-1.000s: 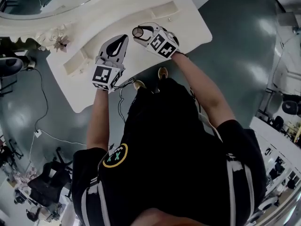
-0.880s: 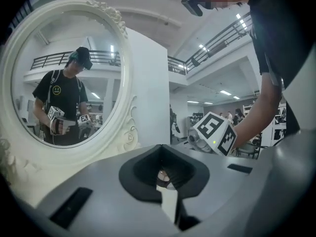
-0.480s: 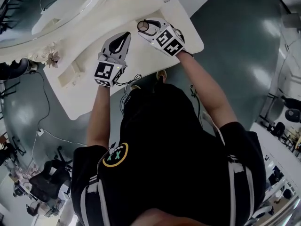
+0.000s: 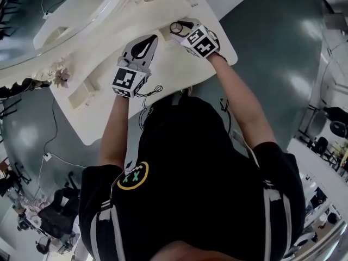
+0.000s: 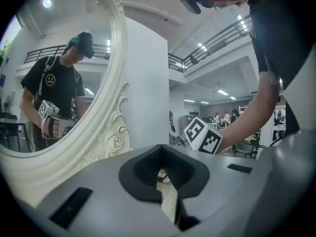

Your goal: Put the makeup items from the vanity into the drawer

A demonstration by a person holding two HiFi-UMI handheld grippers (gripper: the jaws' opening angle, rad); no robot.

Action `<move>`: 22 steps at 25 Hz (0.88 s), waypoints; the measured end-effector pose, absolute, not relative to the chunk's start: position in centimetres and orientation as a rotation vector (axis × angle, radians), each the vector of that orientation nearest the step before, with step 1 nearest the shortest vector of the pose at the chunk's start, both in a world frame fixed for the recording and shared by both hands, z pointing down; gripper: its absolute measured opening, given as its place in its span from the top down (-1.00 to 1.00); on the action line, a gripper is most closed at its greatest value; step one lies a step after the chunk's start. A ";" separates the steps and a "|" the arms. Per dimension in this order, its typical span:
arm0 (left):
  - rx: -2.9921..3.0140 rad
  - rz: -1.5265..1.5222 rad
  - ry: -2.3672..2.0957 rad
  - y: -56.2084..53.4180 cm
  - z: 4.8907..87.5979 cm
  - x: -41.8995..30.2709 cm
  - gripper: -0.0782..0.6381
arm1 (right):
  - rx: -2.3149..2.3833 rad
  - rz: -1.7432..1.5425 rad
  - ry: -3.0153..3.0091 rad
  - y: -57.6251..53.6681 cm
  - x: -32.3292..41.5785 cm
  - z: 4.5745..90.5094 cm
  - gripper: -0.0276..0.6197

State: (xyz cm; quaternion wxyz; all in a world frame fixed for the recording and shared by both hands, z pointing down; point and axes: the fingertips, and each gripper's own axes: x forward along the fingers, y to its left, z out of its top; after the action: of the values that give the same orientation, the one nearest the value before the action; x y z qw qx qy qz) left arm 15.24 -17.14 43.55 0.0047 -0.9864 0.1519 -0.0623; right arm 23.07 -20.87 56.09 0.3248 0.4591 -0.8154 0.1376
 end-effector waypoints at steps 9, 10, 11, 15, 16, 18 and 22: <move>-3.105 -0.157 0.444 -19.8 43.6 15.3 0.73 | 1.207 0.457 -2.069 -21.7 23.9 58.8 0.18; -3.107 -0.157 0.440 -19.9 43.6 15.4 0.73 | 1.207 0.461 -2.066 -21.6 23.9 58.9 0.18; -3.108 -0.157 0.437 -20.0 43.6 15.4 0.73 | 1.209 0.467 -2.063 -21.6 24.0 59.0 0.18; -3.111 -0.158 0.429 -20.1 43.8 15.5 0.73 | 1.217 0.500 -2.053 -21.7 24.2 59.4 0.17; -3.112 -0.159 0.428 -20.1 43.8 15.5 0.73 | 1.220 0.507 -2.051 -21.7 24.2 59.5 0.17; -3.113 -0.173 0.425 -20.1 43.9 15.5 0.73 | 1.220 0.515 -2.052 -21.8 24.2 59.5 0.11; -3.113 -0.175 0.425 -20.1 43.9 15.5 0.73 | 1.216 0.503 -2.062 -21.7 24.0 58.8 0.05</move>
State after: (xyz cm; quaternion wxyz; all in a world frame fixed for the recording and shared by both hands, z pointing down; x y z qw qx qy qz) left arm 15.48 -20.11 43.91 -0.0025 -0.9893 0.1350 -0.0555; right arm 24.02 -21.73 58.84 0.3407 0.4674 -0.7925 0.1933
